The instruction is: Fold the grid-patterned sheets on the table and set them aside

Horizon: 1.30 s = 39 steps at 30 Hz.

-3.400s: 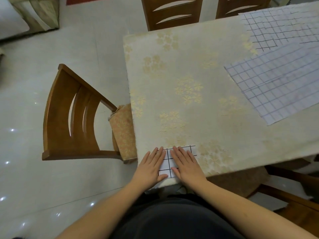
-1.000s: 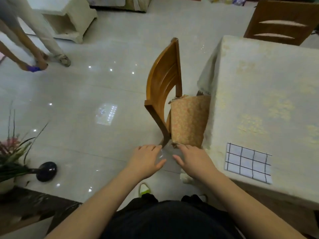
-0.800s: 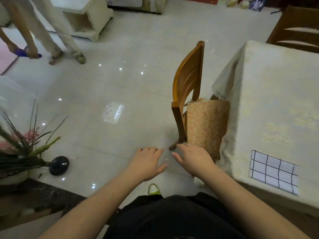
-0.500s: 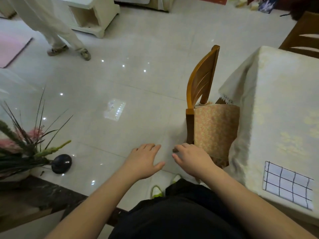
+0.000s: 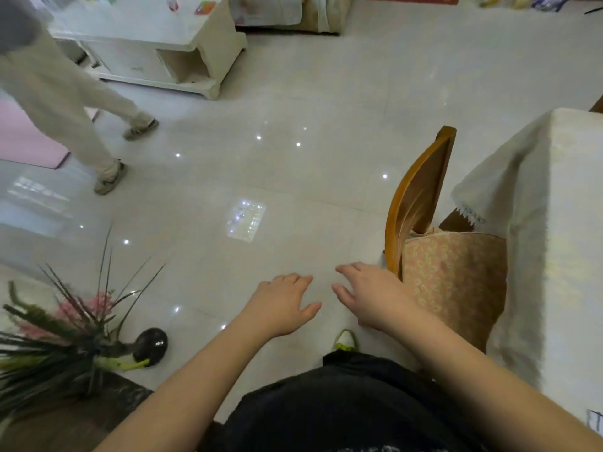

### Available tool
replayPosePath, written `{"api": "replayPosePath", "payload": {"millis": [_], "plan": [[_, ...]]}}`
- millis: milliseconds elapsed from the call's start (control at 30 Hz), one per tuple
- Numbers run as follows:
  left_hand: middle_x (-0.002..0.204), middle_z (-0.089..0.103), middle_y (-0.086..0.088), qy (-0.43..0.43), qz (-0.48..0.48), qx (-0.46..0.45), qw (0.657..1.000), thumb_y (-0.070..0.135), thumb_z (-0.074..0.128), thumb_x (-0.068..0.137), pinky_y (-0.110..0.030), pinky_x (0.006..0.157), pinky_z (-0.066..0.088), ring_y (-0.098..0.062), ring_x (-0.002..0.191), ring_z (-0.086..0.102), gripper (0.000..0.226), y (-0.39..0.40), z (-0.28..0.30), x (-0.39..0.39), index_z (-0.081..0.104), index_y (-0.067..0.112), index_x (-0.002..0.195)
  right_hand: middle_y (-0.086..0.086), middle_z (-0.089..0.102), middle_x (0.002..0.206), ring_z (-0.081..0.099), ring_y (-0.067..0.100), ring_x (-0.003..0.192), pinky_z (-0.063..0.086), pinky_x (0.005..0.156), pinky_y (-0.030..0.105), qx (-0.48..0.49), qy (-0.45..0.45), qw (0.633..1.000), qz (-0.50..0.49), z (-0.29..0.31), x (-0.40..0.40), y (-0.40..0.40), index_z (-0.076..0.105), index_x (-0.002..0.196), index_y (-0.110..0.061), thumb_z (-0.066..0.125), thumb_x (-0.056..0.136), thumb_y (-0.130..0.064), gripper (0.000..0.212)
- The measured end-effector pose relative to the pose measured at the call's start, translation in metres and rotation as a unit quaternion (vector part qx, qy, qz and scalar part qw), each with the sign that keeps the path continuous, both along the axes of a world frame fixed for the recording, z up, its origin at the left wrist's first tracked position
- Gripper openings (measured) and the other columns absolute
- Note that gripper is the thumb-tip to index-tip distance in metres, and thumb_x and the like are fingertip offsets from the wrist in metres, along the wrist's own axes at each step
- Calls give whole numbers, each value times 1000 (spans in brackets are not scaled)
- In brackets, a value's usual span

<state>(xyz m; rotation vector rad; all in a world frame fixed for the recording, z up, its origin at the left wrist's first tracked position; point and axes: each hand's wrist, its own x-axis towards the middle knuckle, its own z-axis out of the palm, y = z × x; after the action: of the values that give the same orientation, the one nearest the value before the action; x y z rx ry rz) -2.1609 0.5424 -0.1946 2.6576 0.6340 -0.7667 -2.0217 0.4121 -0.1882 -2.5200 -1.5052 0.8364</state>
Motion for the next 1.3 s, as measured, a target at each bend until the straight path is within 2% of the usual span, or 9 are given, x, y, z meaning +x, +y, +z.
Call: {"api": "replayPosePath", "payload": {"millis": [267, 433, 633, 800, 933, 1067, 1300], "plan": [[155, 32, -1, 13, -13, -1, 1000, 58, 32, 96, -42, 108, 36, -21, 137, 36, 67, 56, 6, 42, 21, 25, 153, 2, 50, 143, 49, 22, 127, 40, 107, 39, -9, 8, 1000, -3, -2, 39, 56, 39, 145, -22, 35, 100, -47, 51], [155, 33, -1, 14, -55, -7, 998, 59, 33, 96, -42, 107, 36, -22, 137, 37, 66, 103, -6, 76, 23, 25, 152, 2, 51, 142, 51, 23, 125, 42, 102, 39, -45, 11, 998, -43, -14, 55, 93, 39, 144, -23, 35, 100, -46, 50], [156, 31, -1, 6, -131, -30, 991, 59, 32, 97, -42, 109, 35, -21, 139, 35, 67, 184, -15, 120, 21, 24, 153, 3, 48, 144, 48, 23, 127, 41, 105, 40, -87, 18, 989, -121, -25, 73, 152, 37, 146, -22, 36, 100, -46, 52], [155, 34, 0, -17, -178, 2, 984, 66, 27, 93, -43, 106, 37, -20, 137, 37, 72, 263, -2, 148, 23, 26, 152, 4, 48, 142, 50, 25, 125, 42, 102, 41, -110, 7, 980, -165, -19, 88, 218, 39, 145, -21, 36, 100, -46, 51], [153, 36, 0, -42, -195, 13, 980, 67, 26, 92, -43, 105, 37, -21, 136, 38, 72, 308, 6, 172, 27, 26, 150, 3, 46, 145, 47, 24, 128, 39, 106, 40, -102, -8, 976, -190, -11, 103, 258, 39, 145, -22, 35, 101, -47, 51], [154, 34, 1, -57, -213, 1, 975, 67, 28, 92, -42, 107, 35, -20, 138, 35, 71, 335, 5, 210, 26, 27, 151, 1, 38, 152, 35, 22, 138, 27, 113, 37, -88, -34, 972, -214, -6, 132, 276, 39, 146, -23, 34, 101, -48, 51], [152, 36, 2, -71, -252, 10, 965, 64, 29, 93, -41, 105, 34, -19, 136, 36, 68, 346, -3, 311, 26, 29, 150, 1, 33, 154, 32, 21, 140, 25, 113, 37, -80, -36, 961, -263, -10, 213, 283, 32, 148, -23, 32, 101, -49, 54]]}}
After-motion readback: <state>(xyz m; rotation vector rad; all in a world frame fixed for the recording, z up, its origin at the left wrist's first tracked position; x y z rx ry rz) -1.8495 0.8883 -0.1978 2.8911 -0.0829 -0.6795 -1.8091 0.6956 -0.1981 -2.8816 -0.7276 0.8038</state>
